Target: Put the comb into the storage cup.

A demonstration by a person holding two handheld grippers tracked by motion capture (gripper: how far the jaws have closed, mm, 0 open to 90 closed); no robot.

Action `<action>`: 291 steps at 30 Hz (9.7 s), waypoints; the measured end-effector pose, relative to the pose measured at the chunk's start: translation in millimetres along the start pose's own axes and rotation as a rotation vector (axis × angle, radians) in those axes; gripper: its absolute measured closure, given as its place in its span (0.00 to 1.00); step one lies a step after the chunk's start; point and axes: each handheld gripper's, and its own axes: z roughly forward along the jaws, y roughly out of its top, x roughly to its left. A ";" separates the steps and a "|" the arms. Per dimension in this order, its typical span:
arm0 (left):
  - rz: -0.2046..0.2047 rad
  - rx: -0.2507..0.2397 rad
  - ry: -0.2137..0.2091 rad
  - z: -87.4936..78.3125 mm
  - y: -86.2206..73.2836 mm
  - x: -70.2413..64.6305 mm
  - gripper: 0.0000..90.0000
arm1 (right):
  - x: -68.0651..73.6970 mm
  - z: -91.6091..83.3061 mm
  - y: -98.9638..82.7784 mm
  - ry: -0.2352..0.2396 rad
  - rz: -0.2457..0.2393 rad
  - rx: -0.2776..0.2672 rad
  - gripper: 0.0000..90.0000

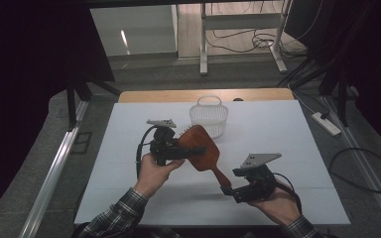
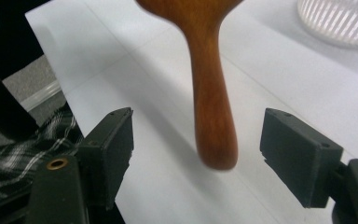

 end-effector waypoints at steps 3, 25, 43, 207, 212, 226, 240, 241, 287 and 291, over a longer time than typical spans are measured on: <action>0.010 0.001 0.021 -2.1 0.9 -0.3 0.60 | -0.8 0.1 -1.8 0.001 -0.003 0.009 0.24; 0.055 0.013 0.111 -11.1 11.6 0.0 0.59 | -8.4 -8.8 -20.6 -0.087 -0.063 0.017 0.00; 0.046 -0.003 0.144 -16.5 22.7 9.3 0.59 | -24.3 -32.9 -42.1 -0.106 0.006 0.030 0.00; -0.232 -0.164 0.376 51.7 85.6 120.0 0.58 | -29.4 -82.8 -93.9 -0.190 0.178 0.068 0.03; -0.250 -0.169 0.368 49.6 82.9 124.0 0.57 | -29.4 -82.5 -93.7 -0.190 0.178 0.071 0.03; -0.283 -0.189 0.390 45.4 70.0 132.8 0.49 | -29.6 -81.4 -93.2 -0.191 0.179 0.078 0.03; -0.246 -0.189 0.403 44.1 69.3 133.4 0.35 | -29.9 -81.6 -93.4 -0.193 0.184 0.080 0.04; -0.238 -0.189 0.404 43.9 69.3 133.3 0.33 | -29.9 -81.6 -93.4 -0.194 0.184 0.079 0.04; 0.173 0.027 0.472 2.2 49.4 125.2 0.00 | -29.4 -80.6 -92.8 -0.207 0.185 0.087 0.01; 0.173 0.022 0.469 -4.1 44.1 124.2 0.00 | -29.2 -81.3 -92.8 -0.219 0.187 0.082 0.00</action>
